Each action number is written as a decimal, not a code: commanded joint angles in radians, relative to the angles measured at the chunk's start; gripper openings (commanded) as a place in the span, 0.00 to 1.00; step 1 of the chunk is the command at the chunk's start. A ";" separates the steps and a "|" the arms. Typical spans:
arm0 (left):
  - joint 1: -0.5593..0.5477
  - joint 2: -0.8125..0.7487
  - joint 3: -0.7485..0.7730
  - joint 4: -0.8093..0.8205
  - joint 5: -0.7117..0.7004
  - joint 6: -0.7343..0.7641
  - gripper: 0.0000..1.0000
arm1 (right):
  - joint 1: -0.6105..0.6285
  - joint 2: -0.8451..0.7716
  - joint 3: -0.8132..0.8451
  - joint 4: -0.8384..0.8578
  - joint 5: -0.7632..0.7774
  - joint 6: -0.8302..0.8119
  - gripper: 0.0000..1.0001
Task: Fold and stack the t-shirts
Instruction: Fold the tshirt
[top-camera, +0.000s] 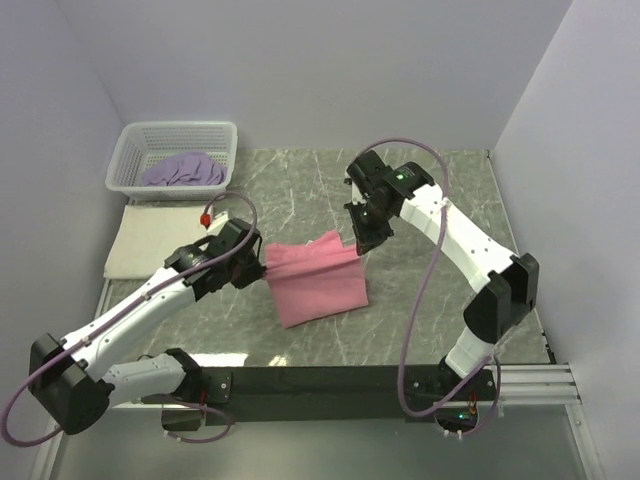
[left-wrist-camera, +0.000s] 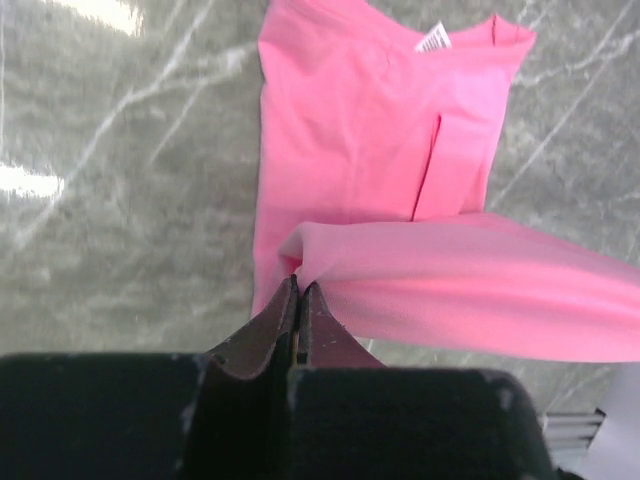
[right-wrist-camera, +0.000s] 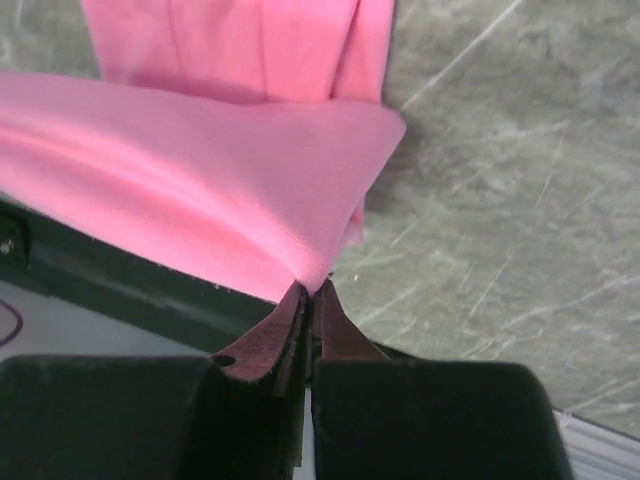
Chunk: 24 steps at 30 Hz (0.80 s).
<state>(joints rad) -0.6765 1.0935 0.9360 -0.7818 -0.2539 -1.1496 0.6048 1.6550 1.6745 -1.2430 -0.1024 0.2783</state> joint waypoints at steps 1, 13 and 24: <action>0.054 0.038 -0.017 0.021 -0.038 0.108 0.01 | -0.036 0.034 0.056 0.039 0.063 -0.054 0.00; 0.156 0.201 -0.055 0.214 -0.019 0.195 0.01 | -0.091 0.241 0.077 0.212 0.047 -0.071 0.00; 0.169 0.382 0.012 0.345 -0.053 0.290 0.01 | -0.142 0.318 -0.007 0.358 0.036 -0.008 0.00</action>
<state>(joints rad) -0.5228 1.4673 0.9070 -0.4583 -0.2352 -0.9253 0.4957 1.9778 1.6848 -0.9443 -0.1246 0.2565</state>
